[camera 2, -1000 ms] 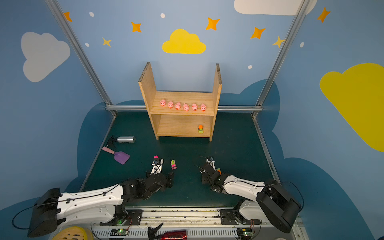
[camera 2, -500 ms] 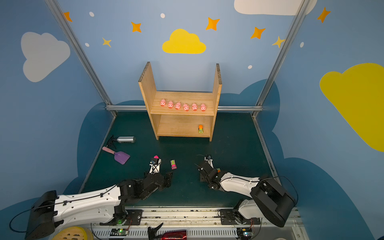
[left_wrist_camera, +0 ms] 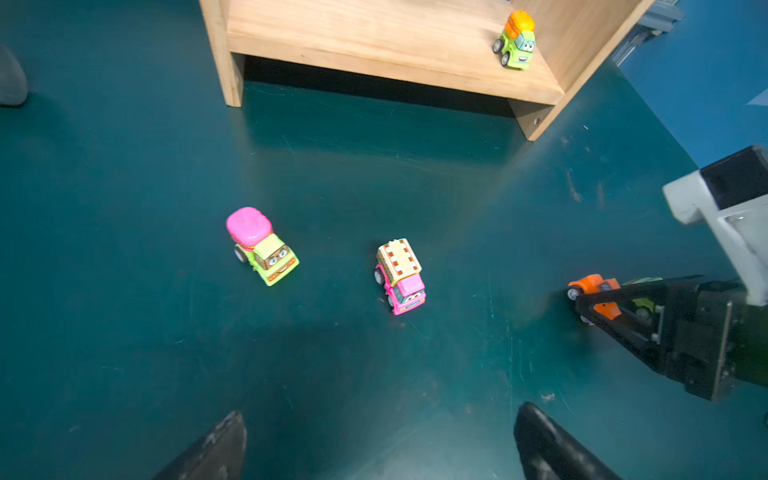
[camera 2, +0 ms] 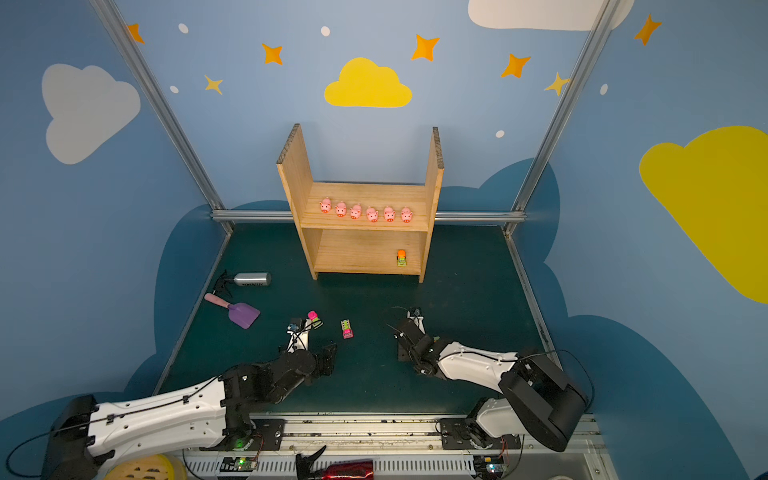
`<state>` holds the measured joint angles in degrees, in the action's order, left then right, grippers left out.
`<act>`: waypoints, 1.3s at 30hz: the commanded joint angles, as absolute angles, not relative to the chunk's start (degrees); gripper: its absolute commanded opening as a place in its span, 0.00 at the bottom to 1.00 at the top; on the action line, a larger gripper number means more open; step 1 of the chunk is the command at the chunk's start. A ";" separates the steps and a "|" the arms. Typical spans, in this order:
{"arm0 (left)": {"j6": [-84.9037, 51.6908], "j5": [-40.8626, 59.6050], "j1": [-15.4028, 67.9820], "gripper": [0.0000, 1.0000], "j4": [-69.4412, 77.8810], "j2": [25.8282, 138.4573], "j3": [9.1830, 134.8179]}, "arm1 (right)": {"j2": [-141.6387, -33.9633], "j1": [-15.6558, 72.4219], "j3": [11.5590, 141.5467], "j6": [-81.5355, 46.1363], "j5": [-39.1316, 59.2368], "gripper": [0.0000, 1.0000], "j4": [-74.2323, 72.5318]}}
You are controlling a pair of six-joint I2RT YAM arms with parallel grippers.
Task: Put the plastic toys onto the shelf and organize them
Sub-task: 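Carry the orange bulldozer with the right gripper to the lower shelf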
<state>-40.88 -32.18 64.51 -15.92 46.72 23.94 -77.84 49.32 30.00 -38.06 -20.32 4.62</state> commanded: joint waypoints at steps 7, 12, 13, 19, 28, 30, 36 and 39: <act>-40.62 -35.51 63.30 1.00 -19.22 37.35 20.89 | -77.41 48.00 37.25 -34.91 -18.55 0.28 7.64; -39.64 -34.04 61.58 1.00 -19.34 33.77 20.20 | -80.09 46.00 42.63 -33.29 -16.48 0.28 7.61; -39.36 -33.81 61.32 1.00 -19.34 33.50 20.26 | -80.80 45.59 43.63 -33.05 -15.93 0.28 7.65; -36.51 -29.78 56.91 1.00 -17.24 33.85 20.98 | -86.31 42.78 51.53 -30.27 -13.66 0.28 8.10; -30.62 -17.86 44.83 1.00 -11.29 41.96 25.95 | -97.69 37.44 65.92 -26.33 -10.24 0.27 9.66; -29.45 -16.20 42.93 1.00 -10.45 44.30 27.53 | -100.43 36.43 69.41 -25.50 -9.59 0.27 10.30; -27.78 -13.16 39.03 1.00 -8.82 49.30 30.89 | -106.97 33.58 76.91 -24.28 -7.26 0.27 10.99; -27.47 -12.02 37.65 1.00 -8.10 50.90 31.46 | -109.55 32.43 79.62 -23.79 -6.60 0.27 11.08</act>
<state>-29.19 -14.33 38.74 -9.34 49.91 30.09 -107.70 33.32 76.97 -25.19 -8.03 9.58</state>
